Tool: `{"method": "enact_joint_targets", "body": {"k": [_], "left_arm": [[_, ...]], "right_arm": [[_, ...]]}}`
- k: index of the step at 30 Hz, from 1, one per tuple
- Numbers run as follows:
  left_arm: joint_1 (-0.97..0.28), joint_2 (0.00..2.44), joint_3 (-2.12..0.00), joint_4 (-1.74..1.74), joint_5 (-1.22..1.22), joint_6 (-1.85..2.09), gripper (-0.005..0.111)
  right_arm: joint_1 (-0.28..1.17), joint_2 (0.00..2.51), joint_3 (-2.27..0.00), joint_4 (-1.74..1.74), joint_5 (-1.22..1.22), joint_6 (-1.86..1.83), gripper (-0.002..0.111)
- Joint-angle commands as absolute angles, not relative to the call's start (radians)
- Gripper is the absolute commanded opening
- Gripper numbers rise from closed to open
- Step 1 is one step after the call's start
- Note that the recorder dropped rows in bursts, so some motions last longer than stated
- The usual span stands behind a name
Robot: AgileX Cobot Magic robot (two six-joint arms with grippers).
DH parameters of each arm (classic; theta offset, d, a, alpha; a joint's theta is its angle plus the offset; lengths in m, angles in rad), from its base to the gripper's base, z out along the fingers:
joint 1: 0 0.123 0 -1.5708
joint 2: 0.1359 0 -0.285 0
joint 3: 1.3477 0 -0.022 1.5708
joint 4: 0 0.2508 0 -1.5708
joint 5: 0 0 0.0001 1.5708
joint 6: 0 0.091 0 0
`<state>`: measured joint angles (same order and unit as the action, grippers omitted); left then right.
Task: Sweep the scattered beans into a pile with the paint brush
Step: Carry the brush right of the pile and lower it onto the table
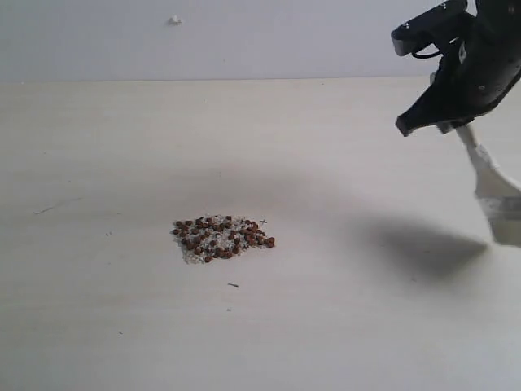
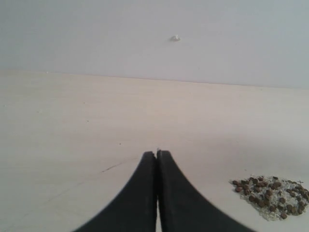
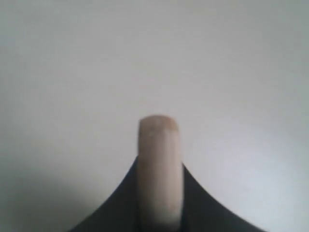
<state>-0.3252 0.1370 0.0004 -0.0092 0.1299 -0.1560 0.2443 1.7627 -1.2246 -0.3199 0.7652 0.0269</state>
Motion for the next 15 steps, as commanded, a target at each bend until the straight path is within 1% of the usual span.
{"method": "enact_joint_targets", "body": {"k": [1, 4, 8, 11, 15], "left_arm": [[-0.331, 0.133, 0.000, -0.016, 0.126, -0.163, 0.000], [-0.331, 0.133, 0.000, -0.016, 0.126, -0.163, 0.000], [-0.331, 0.133, 0.000, -0.016, 0.126, -0.163, 0.000], [-0.331, 0.133, 0.000, -0.016, 0.126, -0.163, 0.000], [-0.331, 0.133, 0.000, -0.016, 0.126, -0.163, 0.000]], "right_arm": [[0.244, 1.760, -1.303, 0.248, 0.982, -0.305, 0.000], [0.244, 1.760, -1.294, 0.521, 1.009, -0.518, 0.000], [0.244, 1.763, -1.250, 0.874, 0.966, -0.749, 0.000], [0.244, 1.781, -1.224, 0.990, 0.913, -0.756, 0.000], [0.227, 1.852, -1.197, 0.985, 0.967, -0.781, 0.000]]}}
